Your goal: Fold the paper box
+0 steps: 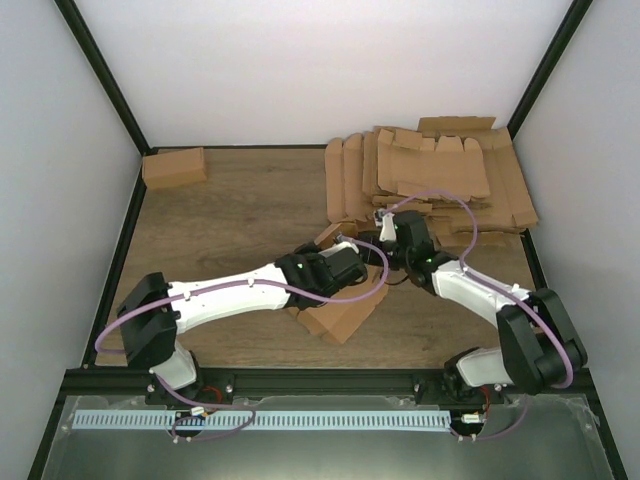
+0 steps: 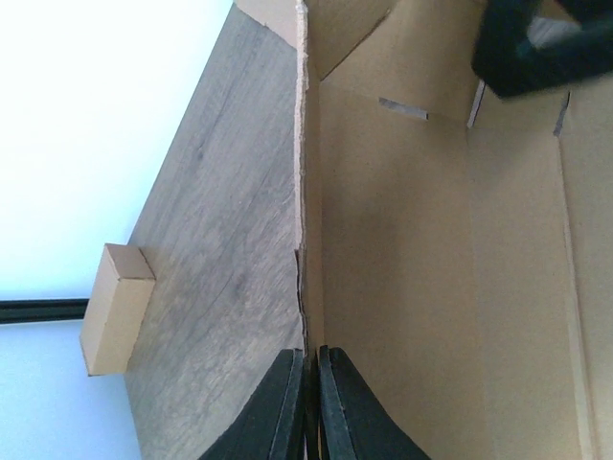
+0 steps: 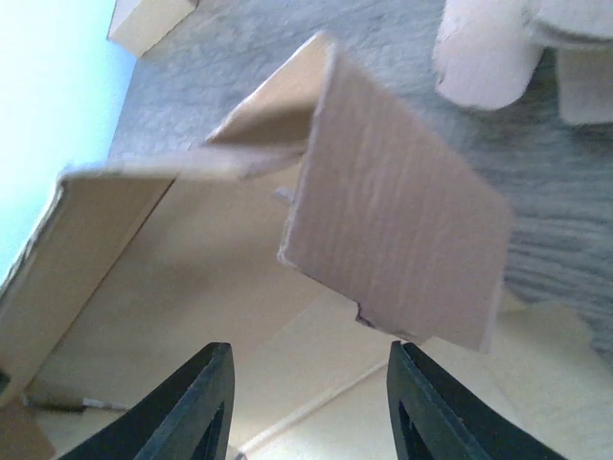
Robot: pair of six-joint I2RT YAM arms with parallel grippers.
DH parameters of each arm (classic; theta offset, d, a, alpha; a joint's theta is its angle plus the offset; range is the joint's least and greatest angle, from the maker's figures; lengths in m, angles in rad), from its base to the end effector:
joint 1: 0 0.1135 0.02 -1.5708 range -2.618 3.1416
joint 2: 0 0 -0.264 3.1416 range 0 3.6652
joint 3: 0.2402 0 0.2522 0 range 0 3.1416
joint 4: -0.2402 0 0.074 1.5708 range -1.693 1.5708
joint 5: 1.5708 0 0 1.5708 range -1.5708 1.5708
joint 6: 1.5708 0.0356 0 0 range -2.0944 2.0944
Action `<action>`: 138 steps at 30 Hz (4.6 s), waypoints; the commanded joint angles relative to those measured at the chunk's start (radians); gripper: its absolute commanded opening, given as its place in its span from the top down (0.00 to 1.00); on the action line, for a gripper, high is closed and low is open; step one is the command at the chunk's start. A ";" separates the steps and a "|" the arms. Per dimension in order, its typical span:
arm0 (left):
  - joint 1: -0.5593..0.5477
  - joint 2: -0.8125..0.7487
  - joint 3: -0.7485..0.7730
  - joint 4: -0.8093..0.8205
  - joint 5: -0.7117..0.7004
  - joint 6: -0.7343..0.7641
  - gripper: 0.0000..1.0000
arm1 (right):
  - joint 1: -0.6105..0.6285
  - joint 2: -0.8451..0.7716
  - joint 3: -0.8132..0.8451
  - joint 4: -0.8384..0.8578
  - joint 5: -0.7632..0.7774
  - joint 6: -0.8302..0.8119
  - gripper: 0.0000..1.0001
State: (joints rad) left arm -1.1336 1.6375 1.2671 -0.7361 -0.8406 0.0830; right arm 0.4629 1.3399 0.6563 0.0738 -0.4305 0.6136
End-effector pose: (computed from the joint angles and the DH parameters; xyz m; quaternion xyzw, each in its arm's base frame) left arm 0.1644 -0.2890 0.2568 0.4307 0.7827 0.2382 0.3809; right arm 0.2390 0.1359 0.2014 -0.0332 0.8713 0.3941 0.2906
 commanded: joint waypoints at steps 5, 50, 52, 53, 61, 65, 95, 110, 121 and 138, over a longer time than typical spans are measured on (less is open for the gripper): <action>-0.054 0.001 -0.048 0.053 -0.118 0.038 0.93 | -0.109 0.037 0.082 -0.061 0.063 -0.060 0.54; 0.046 -0.045 0.073 0.046 0.484 -0.105 0.42 | -0.001 -0.079 -0.228 0.251 0.295 -0.350 0.99; 0.122 -0.080 0.085 0.051 0.640 -0.138 0.37 | 0.000 -0.092 -0.238 0.259 0.296 -0.355 0.99; 0.165 -0.102 0.086 0.060 0.724 -0.158 0.32 | 0.002 -0.096 -0.239 0.260 0.296 -0.358 0.99; 0.520 -0.151 0.014 0.123 1.142 -0.265 0.25 | 0.014 -0.116 -0.259 0.283 0.298 -0.365 0.99; 0.579 -0.084 -0.006 0.119 1.301 -0.223 0.30 | 0.019 -0.103 -0.253 0.281 0.304 -0.364 0.99; 0.505 -0.015 -0.154 0.282 1.525 -0.237 0.39 | 0.081 -0.074 -0.260 0.267 0.353 -0.288 0.99; 0.499 -0.052 -0.141 0.275 1.479 -0.299 0.30 | 0.082 -0.103 -0.258 0.236 0.374 -0.272 0.99; 0.452 0.015 -0.138 0.254 1.402 -0.298 0.43 | 0.103 -0.129 -0.282 0.213 0.390 -0.194 0.97; 0.436 0.029 -0.139 0.237 1.311 -0.289 0.46 | 0.154 -0.133 -0.238 0.067 0.424 -0.125 0.92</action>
State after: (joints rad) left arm -0.6964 1.6653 1.1172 -0.4965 0.4934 -0.2165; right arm 0.5995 1.2041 0.3737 0.2123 -0.0223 0.4683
